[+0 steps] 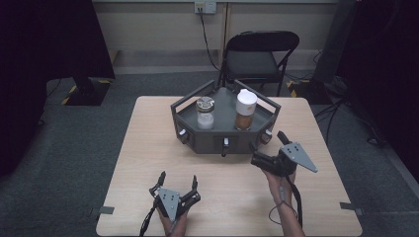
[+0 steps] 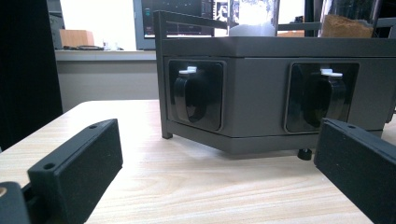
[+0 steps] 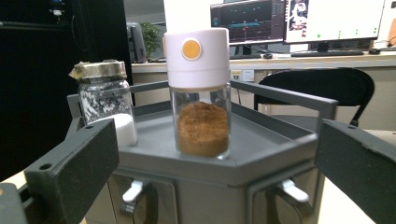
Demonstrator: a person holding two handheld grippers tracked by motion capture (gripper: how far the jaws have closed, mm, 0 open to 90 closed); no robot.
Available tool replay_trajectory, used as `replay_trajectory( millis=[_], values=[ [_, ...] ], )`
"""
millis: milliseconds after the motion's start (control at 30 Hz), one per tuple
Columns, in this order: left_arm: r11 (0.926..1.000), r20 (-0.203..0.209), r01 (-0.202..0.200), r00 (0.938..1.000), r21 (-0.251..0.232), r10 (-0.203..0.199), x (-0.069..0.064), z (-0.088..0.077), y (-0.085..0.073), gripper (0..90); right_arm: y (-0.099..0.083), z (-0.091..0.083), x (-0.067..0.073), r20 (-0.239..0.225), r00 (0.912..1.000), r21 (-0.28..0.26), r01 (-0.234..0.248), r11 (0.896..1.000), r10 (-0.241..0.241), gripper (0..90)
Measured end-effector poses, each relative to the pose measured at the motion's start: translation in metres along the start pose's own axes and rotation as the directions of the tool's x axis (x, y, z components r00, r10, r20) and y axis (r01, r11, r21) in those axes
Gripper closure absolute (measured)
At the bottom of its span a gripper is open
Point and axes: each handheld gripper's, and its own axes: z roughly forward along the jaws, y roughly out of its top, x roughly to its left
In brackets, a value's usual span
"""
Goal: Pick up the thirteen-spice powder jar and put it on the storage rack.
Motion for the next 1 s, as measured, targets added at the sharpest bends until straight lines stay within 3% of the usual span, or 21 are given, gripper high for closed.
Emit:
replay_trajectory(
  millis=[633,1000],
  values=[
    [1.0000,-0.005,0.001,1.0000,0.000,-0.001,-0.001,0.000,0.000,0.4,-0.041,-0.060,0.030,0.036,0.9986,-0.033,0.041,0.999,-0.040,0.0],
    [1.0000,-0.005,0.001,1.0000,0.000,-0.001,-0.001,0.000,0.000,0.4,-0.064,-0.070,0.030,0.059,0.9970,-0.001,0.050,0.999,-0.050,0.0]
  ],
)
